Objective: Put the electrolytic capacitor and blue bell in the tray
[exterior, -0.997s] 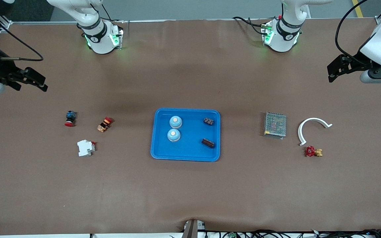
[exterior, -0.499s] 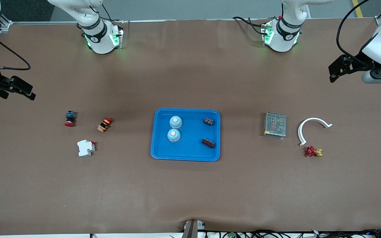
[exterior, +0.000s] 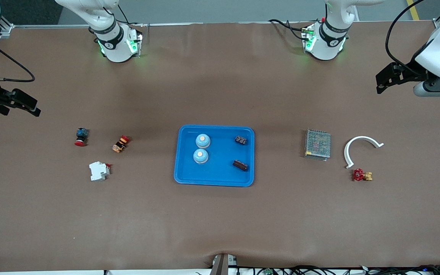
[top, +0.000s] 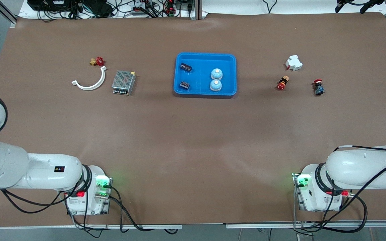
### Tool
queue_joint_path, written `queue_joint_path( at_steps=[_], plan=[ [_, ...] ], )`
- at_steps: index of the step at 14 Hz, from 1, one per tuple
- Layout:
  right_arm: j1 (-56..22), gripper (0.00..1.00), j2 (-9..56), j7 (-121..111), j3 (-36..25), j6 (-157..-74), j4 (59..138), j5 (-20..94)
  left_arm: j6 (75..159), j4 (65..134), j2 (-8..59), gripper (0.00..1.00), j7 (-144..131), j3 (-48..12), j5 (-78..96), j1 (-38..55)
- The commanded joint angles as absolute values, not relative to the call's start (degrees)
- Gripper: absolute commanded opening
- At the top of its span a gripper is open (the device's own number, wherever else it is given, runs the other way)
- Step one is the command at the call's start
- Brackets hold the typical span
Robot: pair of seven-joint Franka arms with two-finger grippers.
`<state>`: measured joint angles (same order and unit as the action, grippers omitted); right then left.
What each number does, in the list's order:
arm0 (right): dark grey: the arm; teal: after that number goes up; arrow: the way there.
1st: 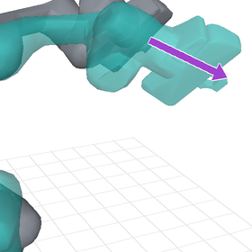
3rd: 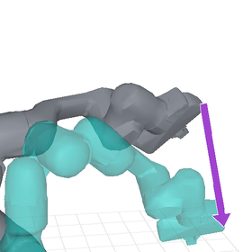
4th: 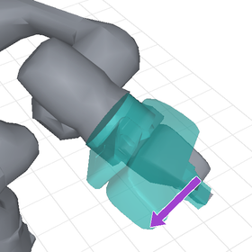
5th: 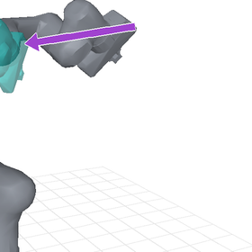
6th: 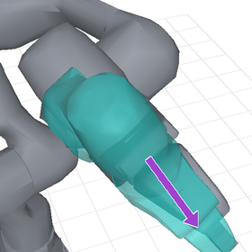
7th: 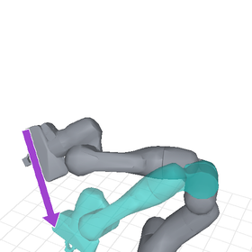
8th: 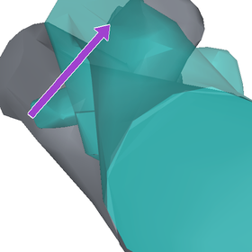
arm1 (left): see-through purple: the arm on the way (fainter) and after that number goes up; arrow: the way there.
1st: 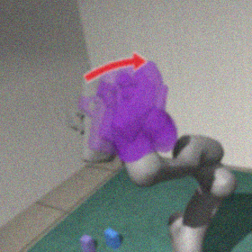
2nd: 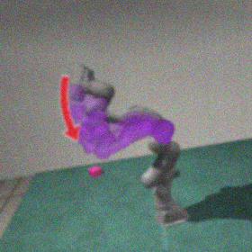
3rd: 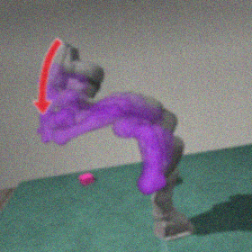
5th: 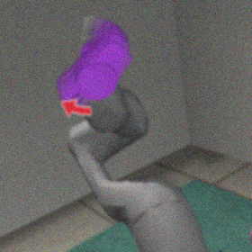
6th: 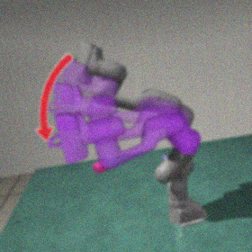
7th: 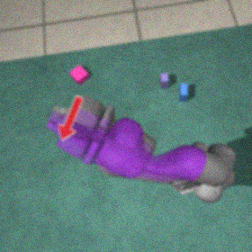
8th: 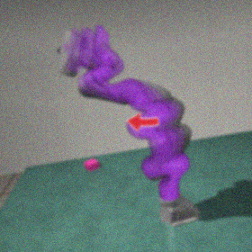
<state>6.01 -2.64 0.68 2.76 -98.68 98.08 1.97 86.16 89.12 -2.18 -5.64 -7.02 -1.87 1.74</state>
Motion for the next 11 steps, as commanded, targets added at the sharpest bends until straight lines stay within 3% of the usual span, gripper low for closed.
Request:
queue_joint_path(
  at_steps=[1, 11],
  plan=[
    [7.1, 1.0, -1.9, 0.8, 3.6, -97.9, 96.8, 1.2, 85.3, 88.5, -2.0, 1.0, -4.7, -6.8, -1.1, 1.5],
    [6.4, 1.0, -1.9, 0.4, 4.0, -98.3, 96.2, 1.3, 85.2, 86.0, 0.2, 1.0, -4.6, -6.7, -3.2, 1.7]
  ],
)
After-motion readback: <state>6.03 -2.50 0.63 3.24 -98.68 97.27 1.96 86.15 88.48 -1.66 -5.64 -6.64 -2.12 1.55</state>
